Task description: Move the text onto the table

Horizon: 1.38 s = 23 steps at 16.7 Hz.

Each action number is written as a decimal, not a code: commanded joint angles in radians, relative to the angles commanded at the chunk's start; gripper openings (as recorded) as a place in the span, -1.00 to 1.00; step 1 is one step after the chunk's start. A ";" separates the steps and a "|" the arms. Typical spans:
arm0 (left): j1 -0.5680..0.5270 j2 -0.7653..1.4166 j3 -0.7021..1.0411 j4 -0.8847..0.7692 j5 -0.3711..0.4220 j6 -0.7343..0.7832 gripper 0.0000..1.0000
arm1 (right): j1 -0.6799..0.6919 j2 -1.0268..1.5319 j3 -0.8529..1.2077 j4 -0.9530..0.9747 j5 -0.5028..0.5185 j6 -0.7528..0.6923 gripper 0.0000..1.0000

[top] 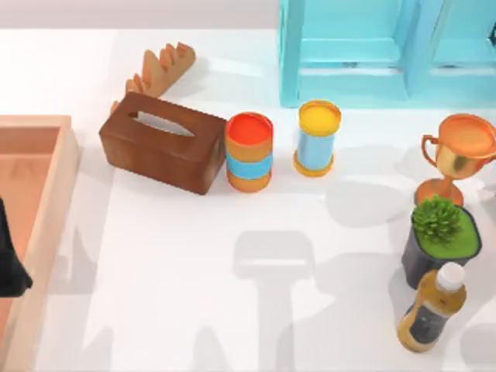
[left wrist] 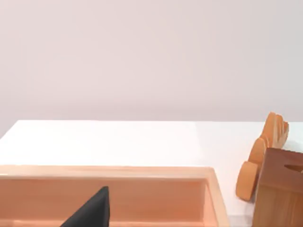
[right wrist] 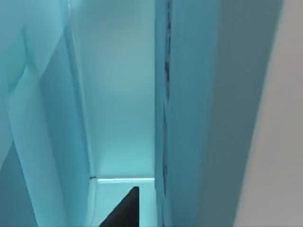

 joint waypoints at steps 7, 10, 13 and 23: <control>0.000 0.000 0.000 0.000 0.000 0.000 1.00 | 0.000 0.000 0.000 0.000 0.000 0.000 -0.66; 0.000 0.000 0.000 0.000 0.000 0.000 1.00 | 0.000 0.000 0.000 0.000 0.000 0.000 -1.00; 0.000 0.000 0.000 0.000 0.000 0.000 1.00 | 0.000 0.000 0.000 0.000 0.000 0.000 -1.00; 0.000 0.000 0.000 0.000 0.000 0.000 1.00 | -0.024 -0.115 -0.068 -0.088 -0.038 -0.007 -1.00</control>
